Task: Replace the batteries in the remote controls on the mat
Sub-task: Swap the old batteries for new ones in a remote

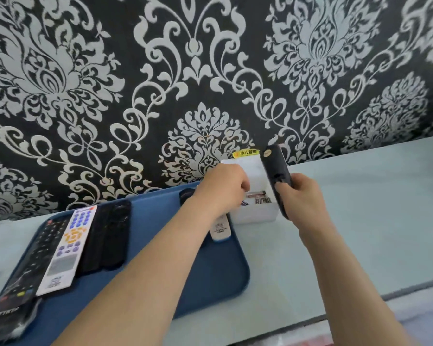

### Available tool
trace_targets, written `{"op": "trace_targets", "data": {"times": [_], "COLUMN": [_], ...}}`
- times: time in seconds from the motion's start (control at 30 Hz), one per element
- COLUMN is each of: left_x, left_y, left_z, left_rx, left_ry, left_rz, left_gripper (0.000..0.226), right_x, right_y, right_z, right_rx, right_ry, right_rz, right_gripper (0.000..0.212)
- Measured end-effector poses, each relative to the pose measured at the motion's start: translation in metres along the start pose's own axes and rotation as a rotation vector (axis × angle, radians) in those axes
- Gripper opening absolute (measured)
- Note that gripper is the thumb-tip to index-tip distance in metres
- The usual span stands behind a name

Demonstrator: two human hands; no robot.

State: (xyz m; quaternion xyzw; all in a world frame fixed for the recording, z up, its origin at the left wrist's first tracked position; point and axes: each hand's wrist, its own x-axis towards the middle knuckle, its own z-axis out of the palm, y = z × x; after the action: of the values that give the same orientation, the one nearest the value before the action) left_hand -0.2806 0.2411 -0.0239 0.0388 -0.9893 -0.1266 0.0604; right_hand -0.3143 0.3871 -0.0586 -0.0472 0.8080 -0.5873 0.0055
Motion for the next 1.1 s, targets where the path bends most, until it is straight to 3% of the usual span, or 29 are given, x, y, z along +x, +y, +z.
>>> {"op": "trace_targets", "data": {"times": [0.2, 0.3, 0.4, 0.5, 0.57, 0.63, 0.73, 0.83, 0.97, 1.1], "left_x": [0.028, 0.036, 0.039, 0.040, 0.039, 0.040, 0.040, 0.041, 0.041, 0.046], "left_y": [0.018, 0.027, 0.025, 0.021, 0.017, 0.012, 0.007, 0.011, 0.024, 0.023], "left_z": [-0.001, -0.002, -0.006, -0.002, 0.006, 0.011, 0.011, 0.011, 0.009, 0.006], "left_rx": [0.493, 0.616, 0.641, 0.652, 0.630, 0.552, 0.329, 0.278, 0.241, 0.271], "left_ry": [-0.270, -0.430, -0.490, -0.348, -0.225, -0.185, -0.208, -0.146, -0.346, -0.387], "left_rz": [0.036, 0.033, 0.095, 0.177, 0.208, 0.215, 0.154, 0.219, 0.255, 0.285], "left_gripper": [0.012, 0.012, 0.023, 0.004, 0.021, 0.010, 0.030, 0.030, 0.052, 0.043], "right_x": [0.006, 0.009, 0.009, 0.011, 0.012, 0.011, 0.011, 0.011, 0.012, 0.014], "right_y": [0.001, 0.004, 0.006, 0.007, 0.008, 0.010, 0.012, 0.013, 0.014, 0.016], "right_z": [-0.005, -0.003, -0.003, -0.004, -0.005, -0.007, -0.009, -0.008, -0.007, -0.005], "right_rx": [-0.085, -0.163, -0.191, -0.167, -0.119, -0.085, -0.045, -0.003, 0.025, 0.017], "right_ry": [-0.063, -0.055, -0.058, -0.066, -0.083, -0.093, -0.098, -0.088, -0.081, -0.075], "right_rz": [-0.078, -0.110, -0.116, -0.093, -0.064, -0.040, -0.015, 0.012, 0.030, 0.032], "right_gripper": [0.011, 0.012, 0.013, 0.014, 0.014, 0.014, 0.013, 0.012, 0.011, 0.014]}}
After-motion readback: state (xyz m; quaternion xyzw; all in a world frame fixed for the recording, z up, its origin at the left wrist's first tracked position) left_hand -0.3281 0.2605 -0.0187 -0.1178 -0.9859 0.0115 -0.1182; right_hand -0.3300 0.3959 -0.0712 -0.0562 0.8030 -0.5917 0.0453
